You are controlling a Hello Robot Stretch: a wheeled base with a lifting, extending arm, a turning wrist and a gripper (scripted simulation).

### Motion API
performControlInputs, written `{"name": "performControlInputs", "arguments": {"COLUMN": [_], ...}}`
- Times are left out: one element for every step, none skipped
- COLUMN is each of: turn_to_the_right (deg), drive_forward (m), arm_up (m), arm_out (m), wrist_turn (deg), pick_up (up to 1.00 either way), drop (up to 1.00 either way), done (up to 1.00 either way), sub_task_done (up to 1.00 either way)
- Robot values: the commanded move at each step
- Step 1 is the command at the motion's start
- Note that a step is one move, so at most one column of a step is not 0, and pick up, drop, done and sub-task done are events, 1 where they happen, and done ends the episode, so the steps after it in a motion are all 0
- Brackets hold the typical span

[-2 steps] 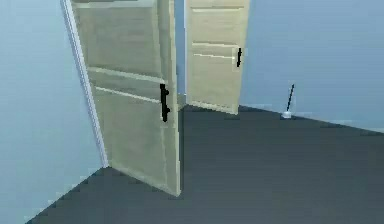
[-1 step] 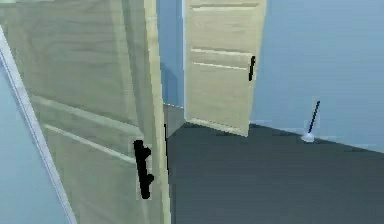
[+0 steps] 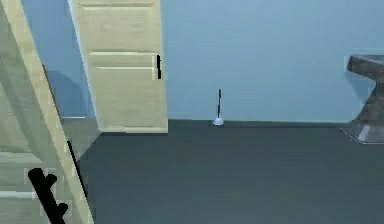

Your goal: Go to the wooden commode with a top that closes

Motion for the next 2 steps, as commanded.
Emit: {"name": "performControlInputs", "arguments": {"turn_to_the_right": [0.0,-6.0], "drive_forward": [0.3,0.0], "arm_up": [0.0,0.0], "arm_out": [0.0,0.0], "wrist_turn": [0.0,0.0], "pick_up": [0.0,0.0], "drop": [0.0,0.0], "done": [0.0,0.0], "sub_task_done": [0.0,0.0]}}
